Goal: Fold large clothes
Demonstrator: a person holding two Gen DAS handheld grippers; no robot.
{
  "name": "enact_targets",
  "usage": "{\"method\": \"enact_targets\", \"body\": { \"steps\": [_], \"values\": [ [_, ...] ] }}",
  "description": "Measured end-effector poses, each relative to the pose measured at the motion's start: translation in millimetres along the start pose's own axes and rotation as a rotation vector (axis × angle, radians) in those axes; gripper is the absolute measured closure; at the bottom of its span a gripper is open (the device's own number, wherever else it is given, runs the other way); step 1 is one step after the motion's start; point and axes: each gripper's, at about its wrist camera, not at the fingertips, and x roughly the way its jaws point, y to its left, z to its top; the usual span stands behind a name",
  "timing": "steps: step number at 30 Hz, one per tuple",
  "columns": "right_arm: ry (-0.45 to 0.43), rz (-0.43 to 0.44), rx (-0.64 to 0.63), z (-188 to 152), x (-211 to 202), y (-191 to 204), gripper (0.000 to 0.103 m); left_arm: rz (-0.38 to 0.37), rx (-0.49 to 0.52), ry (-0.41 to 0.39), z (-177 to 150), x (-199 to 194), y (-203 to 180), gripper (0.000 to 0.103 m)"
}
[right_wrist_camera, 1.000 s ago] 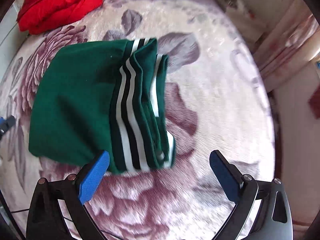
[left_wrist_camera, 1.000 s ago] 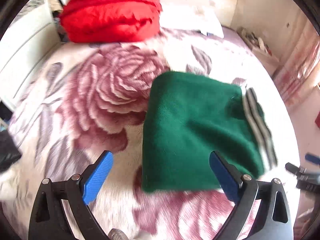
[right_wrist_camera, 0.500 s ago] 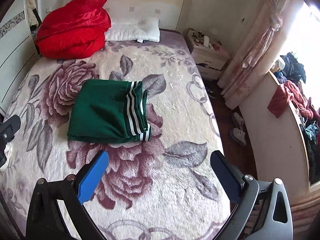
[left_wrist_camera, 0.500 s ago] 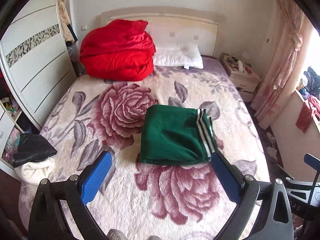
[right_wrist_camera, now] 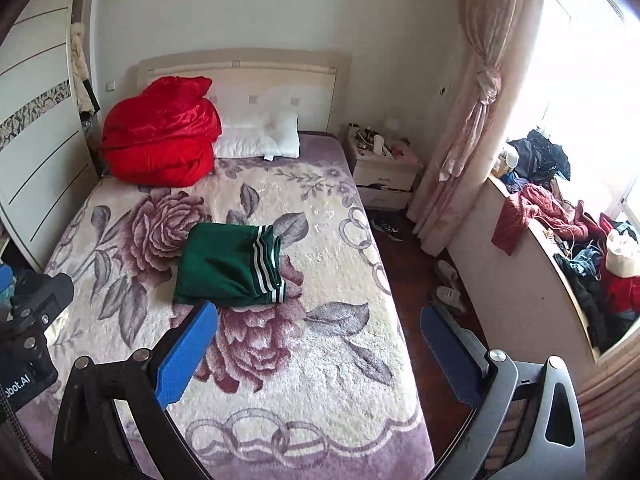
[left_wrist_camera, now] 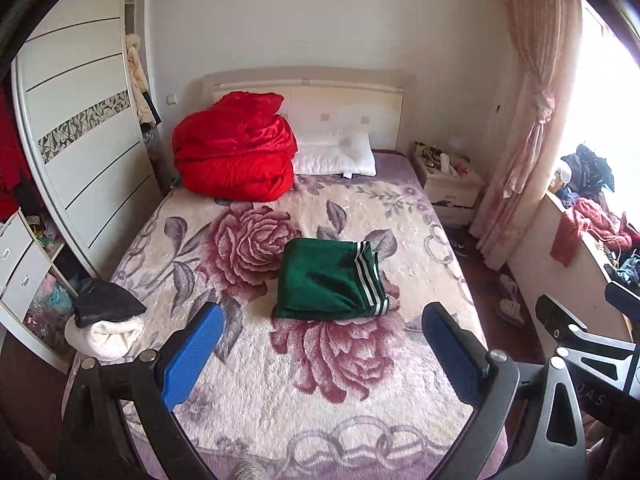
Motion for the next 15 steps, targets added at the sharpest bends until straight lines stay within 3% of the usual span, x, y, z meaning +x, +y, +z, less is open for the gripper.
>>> {"method": "enact_targets", "body": {
  "steps": [9, 15],
  "values": [
    [-0.069, 0.011, 0.03, -15.6, -86.7, -25.3, 0.0, 0.028, -0.016, -0.049, -8.8, -45.8, -0.7, 0.002],
    [-0.099, 0.033, 0.017, -20.7, -113.8, -32.7, 0.0, 0.047, -0.035, -0.08, -12.2, -58.9, 1.9, 0.001]
  ]
}}
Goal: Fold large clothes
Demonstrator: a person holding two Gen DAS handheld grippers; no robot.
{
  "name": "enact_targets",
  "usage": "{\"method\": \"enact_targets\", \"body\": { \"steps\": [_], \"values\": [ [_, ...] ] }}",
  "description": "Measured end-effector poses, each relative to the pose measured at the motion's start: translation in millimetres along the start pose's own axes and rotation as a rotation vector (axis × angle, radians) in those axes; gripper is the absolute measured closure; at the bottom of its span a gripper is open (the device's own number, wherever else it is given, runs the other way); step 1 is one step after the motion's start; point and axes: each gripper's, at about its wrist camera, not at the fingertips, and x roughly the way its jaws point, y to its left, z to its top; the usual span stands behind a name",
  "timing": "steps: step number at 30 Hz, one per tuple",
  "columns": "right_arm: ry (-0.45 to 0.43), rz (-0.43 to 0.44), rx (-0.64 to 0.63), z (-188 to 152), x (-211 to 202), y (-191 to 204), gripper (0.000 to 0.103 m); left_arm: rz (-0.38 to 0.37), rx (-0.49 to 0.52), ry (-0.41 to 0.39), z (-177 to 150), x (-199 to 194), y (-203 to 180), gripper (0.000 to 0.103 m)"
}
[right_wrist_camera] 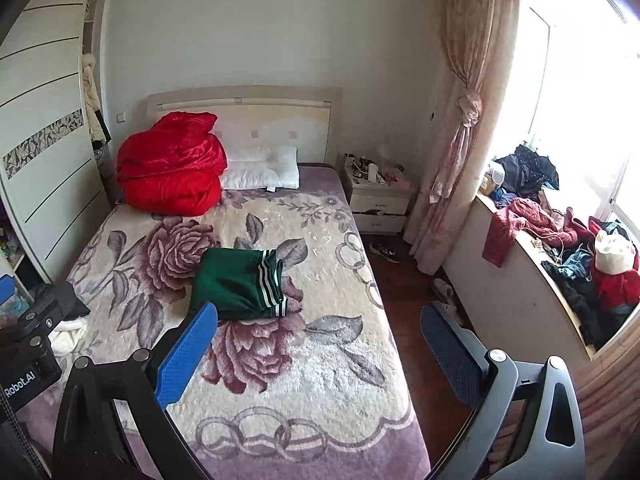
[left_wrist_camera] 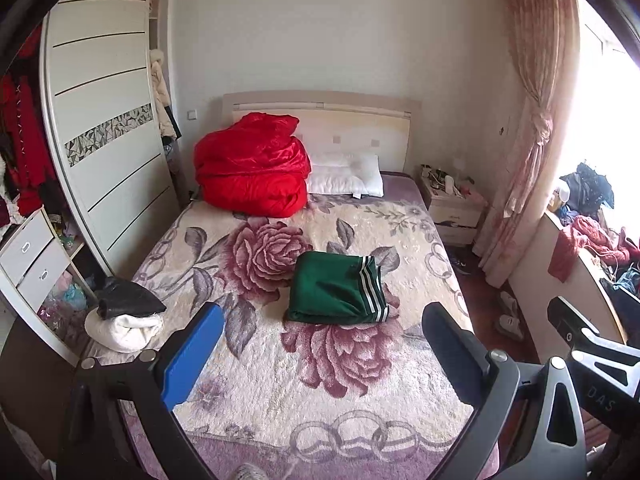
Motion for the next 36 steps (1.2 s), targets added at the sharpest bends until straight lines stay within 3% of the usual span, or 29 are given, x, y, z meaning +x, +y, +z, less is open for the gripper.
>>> {"method": "enact_targets", "body": {
  "steps": [36],
  "values": [
    [-0.02, 0.056, -0.014, 8.3, -4.0, -1.0, 0.0, 0.036, 0.005, -0.034, -4.7, -12.4, 11.8, 0.0]
  ]
}}
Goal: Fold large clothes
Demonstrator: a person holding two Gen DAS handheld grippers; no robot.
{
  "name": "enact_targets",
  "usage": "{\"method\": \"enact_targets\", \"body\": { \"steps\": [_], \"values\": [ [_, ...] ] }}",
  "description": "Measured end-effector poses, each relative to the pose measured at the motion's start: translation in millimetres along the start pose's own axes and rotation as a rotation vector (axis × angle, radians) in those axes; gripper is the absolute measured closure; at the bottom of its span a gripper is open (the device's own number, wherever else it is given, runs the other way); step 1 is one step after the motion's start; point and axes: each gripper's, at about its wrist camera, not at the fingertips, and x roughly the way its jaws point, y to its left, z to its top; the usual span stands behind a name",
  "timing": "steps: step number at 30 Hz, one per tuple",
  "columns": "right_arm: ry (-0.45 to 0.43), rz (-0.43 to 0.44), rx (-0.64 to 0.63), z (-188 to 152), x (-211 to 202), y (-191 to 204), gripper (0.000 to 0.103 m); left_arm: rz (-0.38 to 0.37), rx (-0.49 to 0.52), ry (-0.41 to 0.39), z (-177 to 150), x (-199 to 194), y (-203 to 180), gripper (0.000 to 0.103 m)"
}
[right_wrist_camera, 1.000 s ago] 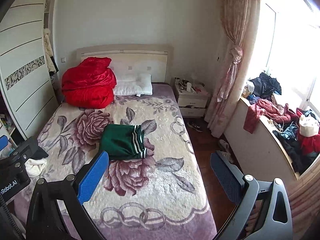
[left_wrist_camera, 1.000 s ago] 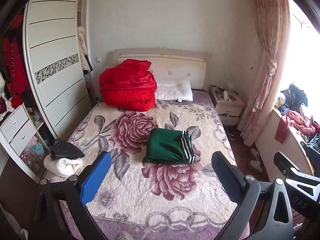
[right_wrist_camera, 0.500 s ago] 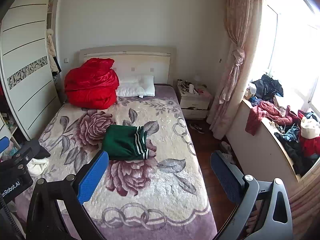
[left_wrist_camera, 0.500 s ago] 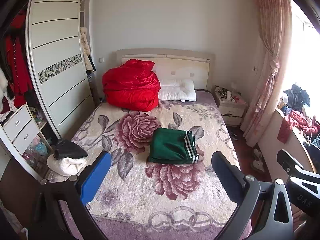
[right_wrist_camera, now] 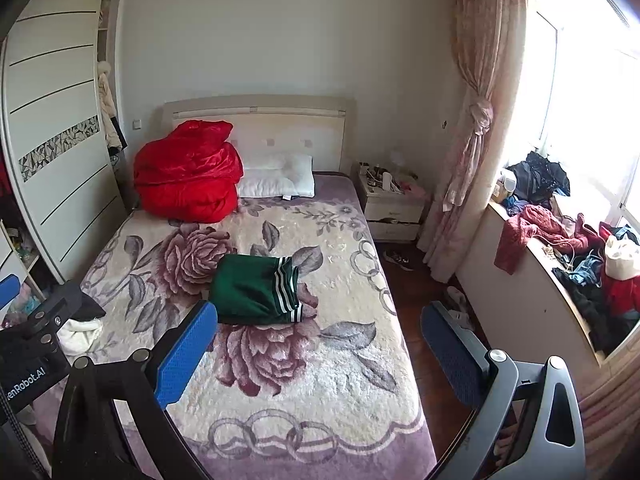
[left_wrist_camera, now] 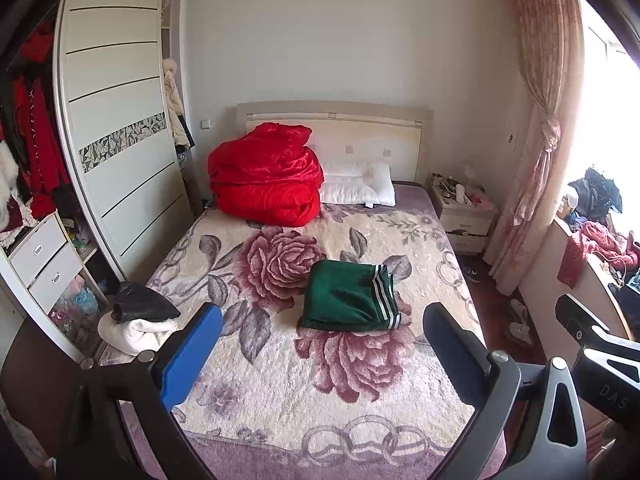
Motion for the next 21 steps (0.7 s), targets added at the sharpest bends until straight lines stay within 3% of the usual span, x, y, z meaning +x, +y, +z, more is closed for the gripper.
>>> {"method": "enact_targets", "body": {
  "steps": [21],
  "values": [
    [-0.002, 0.007, -0.008, -0.7, -4.4, 6.0, 0.0, -0.002, 0.009, 0.001, -4.3, -6.4, -0.6, 0.0]
  ]
}}
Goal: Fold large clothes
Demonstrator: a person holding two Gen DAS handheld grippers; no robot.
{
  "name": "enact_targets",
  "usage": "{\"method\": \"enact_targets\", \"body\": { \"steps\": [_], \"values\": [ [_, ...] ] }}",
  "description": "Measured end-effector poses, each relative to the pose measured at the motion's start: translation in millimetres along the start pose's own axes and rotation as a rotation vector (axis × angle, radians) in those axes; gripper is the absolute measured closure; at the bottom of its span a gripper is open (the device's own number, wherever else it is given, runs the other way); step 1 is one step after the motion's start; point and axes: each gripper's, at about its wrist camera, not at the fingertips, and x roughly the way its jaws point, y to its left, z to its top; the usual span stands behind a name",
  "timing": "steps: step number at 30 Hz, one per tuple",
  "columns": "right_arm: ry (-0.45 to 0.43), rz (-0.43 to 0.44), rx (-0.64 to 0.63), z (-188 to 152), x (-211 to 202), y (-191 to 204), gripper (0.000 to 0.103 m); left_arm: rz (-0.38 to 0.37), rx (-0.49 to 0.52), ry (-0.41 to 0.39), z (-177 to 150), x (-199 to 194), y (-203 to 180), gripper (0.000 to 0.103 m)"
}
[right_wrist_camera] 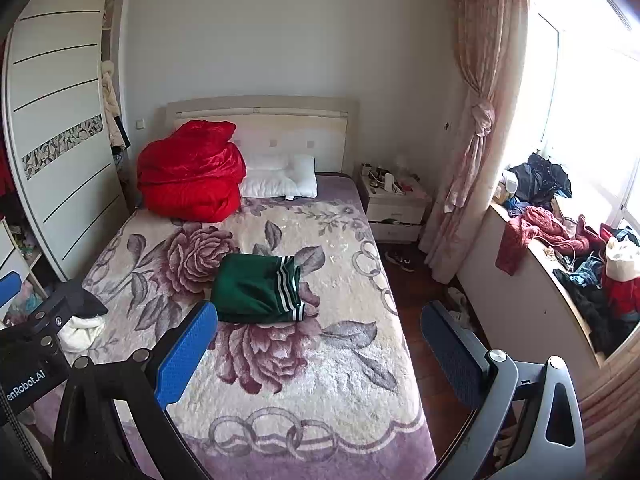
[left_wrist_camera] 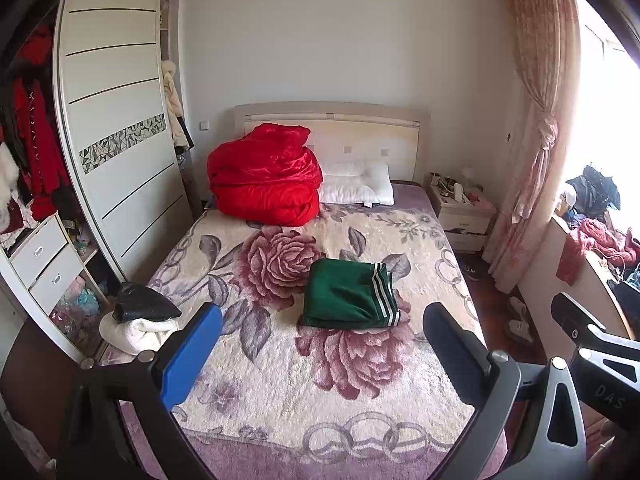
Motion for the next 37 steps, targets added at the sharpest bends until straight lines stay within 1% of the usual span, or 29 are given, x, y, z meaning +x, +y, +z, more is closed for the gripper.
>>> {"method": "enact_targets", "body": {
  "steps": [22, 37],
  "values": [
    [-0.005, 0.002, -0.006, -8.1, -12.4, 5.8, 0.0, 0.003, -0.001, 0.0, -2.5, -7.7, 2.4, 0.0],
    [-0.006, -0.003, 0.0, -21.5, -21.5, 4.0, 0.0, 0.011, 0.002, -0.01, -1.5, -14.7, 2.5, 0.0]
  ]
}}
